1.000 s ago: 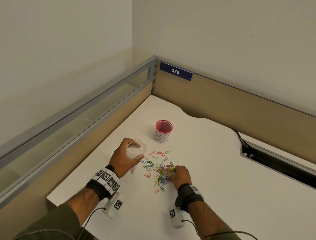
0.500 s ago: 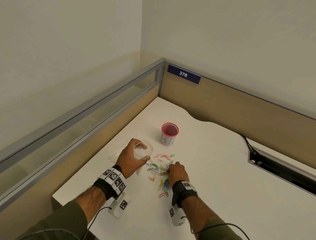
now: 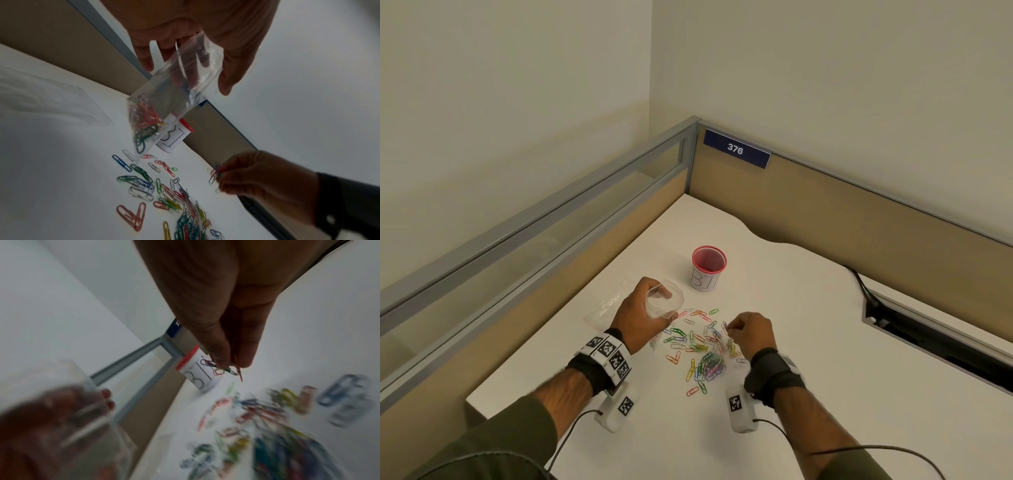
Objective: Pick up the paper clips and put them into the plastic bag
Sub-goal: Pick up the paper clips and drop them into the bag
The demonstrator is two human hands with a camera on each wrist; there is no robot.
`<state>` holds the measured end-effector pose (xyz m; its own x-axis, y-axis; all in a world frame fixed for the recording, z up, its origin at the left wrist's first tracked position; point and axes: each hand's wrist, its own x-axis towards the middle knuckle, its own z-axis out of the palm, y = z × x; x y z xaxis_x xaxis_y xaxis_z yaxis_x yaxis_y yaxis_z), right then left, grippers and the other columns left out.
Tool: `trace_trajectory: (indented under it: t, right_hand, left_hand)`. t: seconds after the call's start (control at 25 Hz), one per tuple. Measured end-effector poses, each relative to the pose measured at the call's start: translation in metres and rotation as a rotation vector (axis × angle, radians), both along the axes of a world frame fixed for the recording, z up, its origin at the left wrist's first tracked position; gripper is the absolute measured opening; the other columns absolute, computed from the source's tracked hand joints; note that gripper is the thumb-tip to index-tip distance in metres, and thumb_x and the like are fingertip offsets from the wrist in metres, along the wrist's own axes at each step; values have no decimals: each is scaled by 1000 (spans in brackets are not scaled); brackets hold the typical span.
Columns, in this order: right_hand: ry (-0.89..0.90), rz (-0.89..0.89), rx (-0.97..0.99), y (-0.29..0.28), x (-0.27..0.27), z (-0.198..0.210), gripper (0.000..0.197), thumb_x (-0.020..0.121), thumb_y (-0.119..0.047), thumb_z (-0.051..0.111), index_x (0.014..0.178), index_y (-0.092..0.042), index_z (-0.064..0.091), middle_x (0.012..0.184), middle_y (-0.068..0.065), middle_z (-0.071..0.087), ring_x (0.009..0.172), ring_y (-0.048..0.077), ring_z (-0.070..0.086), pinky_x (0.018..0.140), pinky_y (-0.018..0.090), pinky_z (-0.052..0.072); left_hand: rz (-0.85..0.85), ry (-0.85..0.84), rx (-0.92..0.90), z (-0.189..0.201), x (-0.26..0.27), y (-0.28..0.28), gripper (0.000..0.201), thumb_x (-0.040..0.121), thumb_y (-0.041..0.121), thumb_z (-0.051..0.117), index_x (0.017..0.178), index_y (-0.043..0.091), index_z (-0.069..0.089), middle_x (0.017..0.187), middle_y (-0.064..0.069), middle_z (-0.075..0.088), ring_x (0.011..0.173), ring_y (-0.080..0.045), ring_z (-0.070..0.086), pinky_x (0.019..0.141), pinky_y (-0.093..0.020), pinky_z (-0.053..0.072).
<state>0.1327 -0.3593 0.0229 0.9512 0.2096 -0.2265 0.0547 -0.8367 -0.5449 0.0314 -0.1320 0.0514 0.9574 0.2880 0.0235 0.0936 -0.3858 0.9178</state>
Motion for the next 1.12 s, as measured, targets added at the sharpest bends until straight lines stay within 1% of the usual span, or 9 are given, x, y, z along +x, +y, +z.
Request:
trace_trajectory:
  t: [0.08, 0.16, 0.28, 0.4, 0.56, 0.72, 0.88, 1.0, 1.12]
  right_hand:
    - [-35, -11, 181, 1, -3, 28, 4, 79, -6, 71, 79, -9, 74, 80, 9, 74, 76, 24, 70, 75, 35, 59]
    - [-43, 10, 341, 9, -7, 62, 4, 81, -6, 72, 84, -7, 74, 80, 8, 74, 74, 21, 70, 69, 24, 57]
    - [-69, 119, 459, 31, -15, 105, 7, 81, -6, 72, 87, -10, 74, 79, 2, 73, 73, 18, 71, 71, 22, 58]
    - [-129, 238, 369, 53, -22, 122, 8, 83, -9, 71, 90, -12, 74, 83, 1, 73, 76, 15, 68, 75, 21, 56]
    - [-173, 339, 155, 70, -29, 121, 15, 87, -15, 68, 101, -12, 72, 96, 1, 71, 80, 11, 62, 78, 19, 50]
    - [-216, 281, 250, 64, -22, 120, 13, 89, -14, 64, 99, -14, 71, 93, 0, 71, 80, 14, 66, 79, 25, 55]
    - [-217, 167, 51, 25, 11, 81, 14, 88, -10, 61, 97, -13, 72, 101, 5, 72, 91, 21, 66, 87, 34, 54]
    - [-23, 191, -258, -4, 16, 24, 32, 88, -4, 54, 117, -14, 64, 127, 8, 60, 117, 25, 55, 102, 33, 43]
    - [108, 258, -418, -17, 0, -19, 40, 89, -4, 51, 128, -13, 54, 133, 12, 46, 124, 30, 45, 105, 37, 43]
  left_hand:
    - [-11, 12, 2, -3, 3, -3, 45, 74, 20, 83, 106, 22, 51, 112, 6, 63, 116, -15, 57, 96, -23, 41]
    - [-18, 15, 10, -4, 6, -7, 44, 75, 22, 83, 105, 24, 51, 114, 4, 63, 117, -16, 57, 95, -23, 42]
    - [-30, 28, 25, -3, 10, -14, 44, 75, 20, 82, 106, 24, 51, 120, 1, 62, 117, -16, 56, 92, -21, 44]
    - [-58, 22, 12, -1, 12, -19, 45, 75, 19, 82, 106, 26, 50, 118, 4, 62, 115, -17, 59, 90, -26, 52]
    - [-45, 45, 28, 3, 16, -26, 49, 77, 17, 80, 110, 27, 45, 113, 3, 60, 108, -19, 61, 77, -15, 48]
    - [-55, 20, 17, 4, 12, -24, 46, 76, 17, 81, 107, 25, 48, 114, 5, 62, 114, -16, 57, 84, -15, 43]
    - [-45, 14, -2, 7, 4, -16, 44, 76, 20, 82, 107, 22, 51, 116, 5, 62, 117, -14, 56, 92, -21, 43]
    - [-19, -15, 11, 6, -3, -6, 44, 75, 22, 82, 106, 23, 52, 112, 8, 63, 115, -14, 58, 100, -31, 45]
    - [4, -29, 13, 6, -9, 2, 44, 75, 19, 83, 106, 22, 52, 110, 10, 62, 115, -13, 58, 100, -29, 44]
